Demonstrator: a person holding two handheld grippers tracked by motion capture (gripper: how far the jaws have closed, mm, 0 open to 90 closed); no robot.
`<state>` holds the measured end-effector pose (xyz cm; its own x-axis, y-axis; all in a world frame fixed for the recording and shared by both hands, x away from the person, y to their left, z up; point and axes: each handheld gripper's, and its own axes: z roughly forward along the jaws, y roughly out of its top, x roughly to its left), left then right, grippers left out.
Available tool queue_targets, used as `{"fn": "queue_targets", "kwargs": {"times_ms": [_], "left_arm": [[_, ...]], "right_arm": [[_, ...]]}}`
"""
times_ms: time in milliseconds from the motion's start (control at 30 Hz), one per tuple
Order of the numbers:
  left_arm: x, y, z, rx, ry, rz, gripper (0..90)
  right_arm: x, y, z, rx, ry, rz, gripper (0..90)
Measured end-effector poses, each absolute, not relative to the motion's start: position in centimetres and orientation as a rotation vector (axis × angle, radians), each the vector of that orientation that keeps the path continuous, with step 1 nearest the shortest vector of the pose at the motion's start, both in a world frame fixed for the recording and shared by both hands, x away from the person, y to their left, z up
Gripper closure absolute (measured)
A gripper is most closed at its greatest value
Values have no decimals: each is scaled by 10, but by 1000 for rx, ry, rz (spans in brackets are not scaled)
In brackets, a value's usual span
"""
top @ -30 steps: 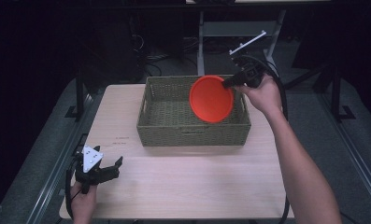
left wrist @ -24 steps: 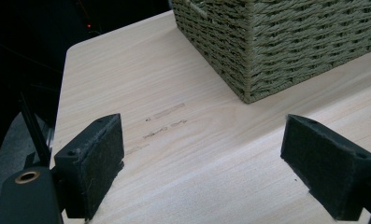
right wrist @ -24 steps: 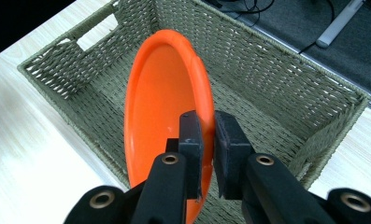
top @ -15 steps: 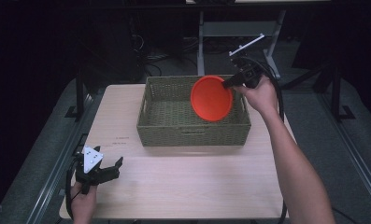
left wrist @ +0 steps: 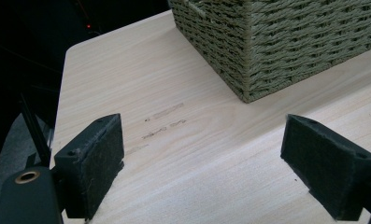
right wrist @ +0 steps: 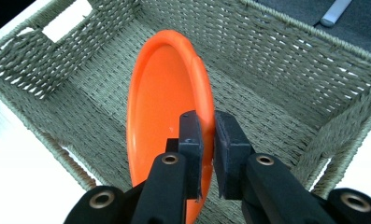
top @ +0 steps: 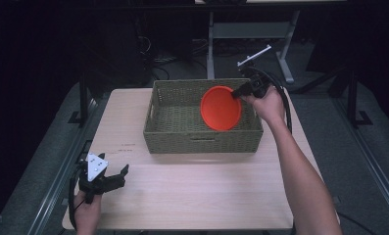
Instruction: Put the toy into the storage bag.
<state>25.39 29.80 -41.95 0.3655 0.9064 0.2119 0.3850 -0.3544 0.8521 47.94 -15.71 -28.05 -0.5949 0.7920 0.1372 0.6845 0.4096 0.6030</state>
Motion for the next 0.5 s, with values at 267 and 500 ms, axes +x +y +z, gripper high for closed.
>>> {"fn": "queue_targets", "kwargs": {"times_ms": [267, 500], "left_arm": [[254, 298, -420, 1904, 1121, 918, 128], [254, 298, -420, 1901, 1124, 918, 128]], "right_arm": [[483, -154, -286, 1326, 2497, 920, 820], [485, -152, -290, 1331, 2501, 916, 820]]}}
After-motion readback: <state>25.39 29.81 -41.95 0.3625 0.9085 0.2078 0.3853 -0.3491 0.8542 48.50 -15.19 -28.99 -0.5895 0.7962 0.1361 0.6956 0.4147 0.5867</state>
